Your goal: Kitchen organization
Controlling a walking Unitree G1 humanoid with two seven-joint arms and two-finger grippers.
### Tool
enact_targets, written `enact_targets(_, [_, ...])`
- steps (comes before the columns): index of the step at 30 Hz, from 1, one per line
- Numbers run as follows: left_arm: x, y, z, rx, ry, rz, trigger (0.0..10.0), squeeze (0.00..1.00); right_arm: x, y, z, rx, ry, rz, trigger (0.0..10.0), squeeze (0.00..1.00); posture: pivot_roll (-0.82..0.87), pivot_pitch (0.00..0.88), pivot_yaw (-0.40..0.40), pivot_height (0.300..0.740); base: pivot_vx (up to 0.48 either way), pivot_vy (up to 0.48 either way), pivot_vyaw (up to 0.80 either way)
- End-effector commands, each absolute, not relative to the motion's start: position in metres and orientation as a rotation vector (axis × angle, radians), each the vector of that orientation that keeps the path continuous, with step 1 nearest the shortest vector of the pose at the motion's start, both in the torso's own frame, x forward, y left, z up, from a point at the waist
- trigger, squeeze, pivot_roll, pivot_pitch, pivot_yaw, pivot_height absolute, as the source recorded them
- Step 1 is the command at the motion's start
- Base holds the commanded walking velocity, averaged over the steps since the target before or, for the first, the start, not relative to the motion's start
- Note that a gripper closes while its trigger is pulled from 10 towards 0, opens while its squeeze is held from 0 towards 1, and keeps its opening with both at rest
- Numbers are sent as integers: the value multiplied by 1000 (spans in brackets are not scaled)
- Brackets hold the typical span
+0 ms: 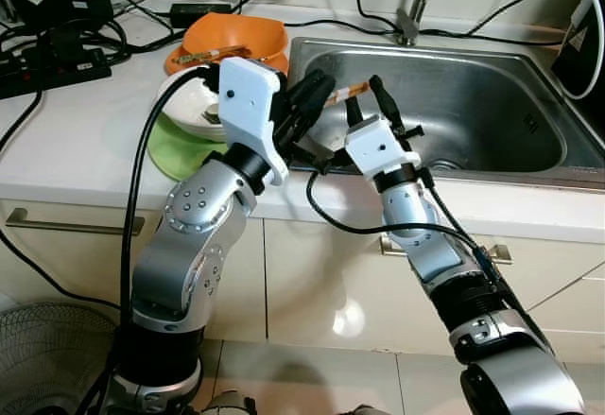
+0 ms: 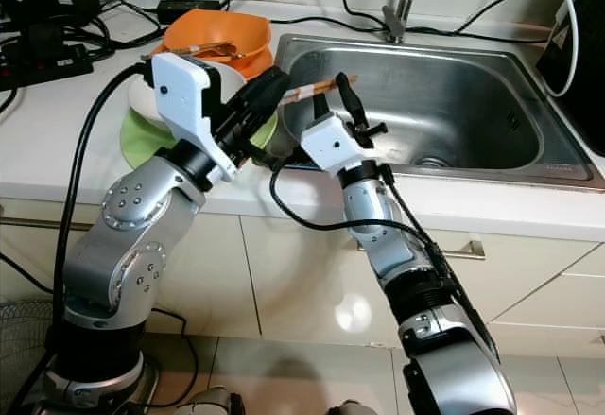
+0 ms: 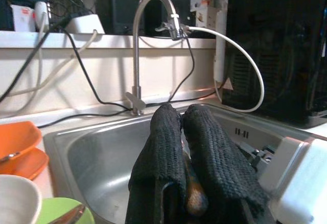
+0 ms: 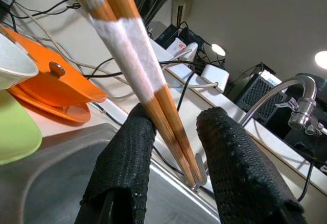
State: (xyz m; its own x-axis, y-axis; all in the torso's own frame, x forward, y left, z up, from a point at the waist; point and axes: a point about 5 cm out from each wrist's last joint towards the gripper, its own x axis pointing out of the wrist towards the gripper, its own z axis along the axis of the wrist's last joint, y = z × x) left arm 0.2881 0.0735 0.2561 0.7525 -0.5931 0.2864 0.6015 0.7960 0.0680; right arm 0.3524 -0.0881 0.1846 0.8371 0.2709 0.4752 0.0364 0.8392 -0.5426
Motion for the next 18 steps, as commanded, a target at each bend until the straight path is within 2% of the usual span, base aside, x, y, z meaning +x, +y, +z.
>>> enact_targets(1, [283, 68, 256, -27, -295, -699, 10000, 0, 354, -89, 185, -568, -564, 124, 10000, 0, 87, 65, -17, 718, 0, 0, 0])
enact_targets(12, [281, 66, 254, -15, -280, -724, 10000, 0, 354, -90, 184, -562, -559, 119, 10000, 0, 84, 62, -11, 718, 0, 0, 0])
enact_targets(13, [281, 66, 254, -13, -280, -724, 10000, 0, 354, -90, 184, -561, -559, 120, 6157, 0, 84, 62, -11, 718, 0, 0, 0])
enact_targets(14, [281, 66, 254, -13, -280, -724, 10000, 0, 354, -90, 184, -561, -559, 120, 6157, 0, 84, 62, -11, 718, 0, 0, 0])
enact_targets(15, [282, 67, 254, -6, -283, -715, 10000, 0, 354, -89, 183, -559, -558, 121, 1765, 0, 84, 63, -12, 718, 0, 0, 0])
enact_targets(16, [282, 68, 254, -3, -286, -704, 10000, 0, 354, -89, 183, -559, -558, 122, 78, 0, 85, 63, -12, 718, 0, 0, 0])
enact_targets(18, [284, 69, 255, 7, -293, -681, 10000, 0, 354, -90, 183, -558, -557, 122, 0, 0, 85, 64, -13, 718, 0, 0, 0])
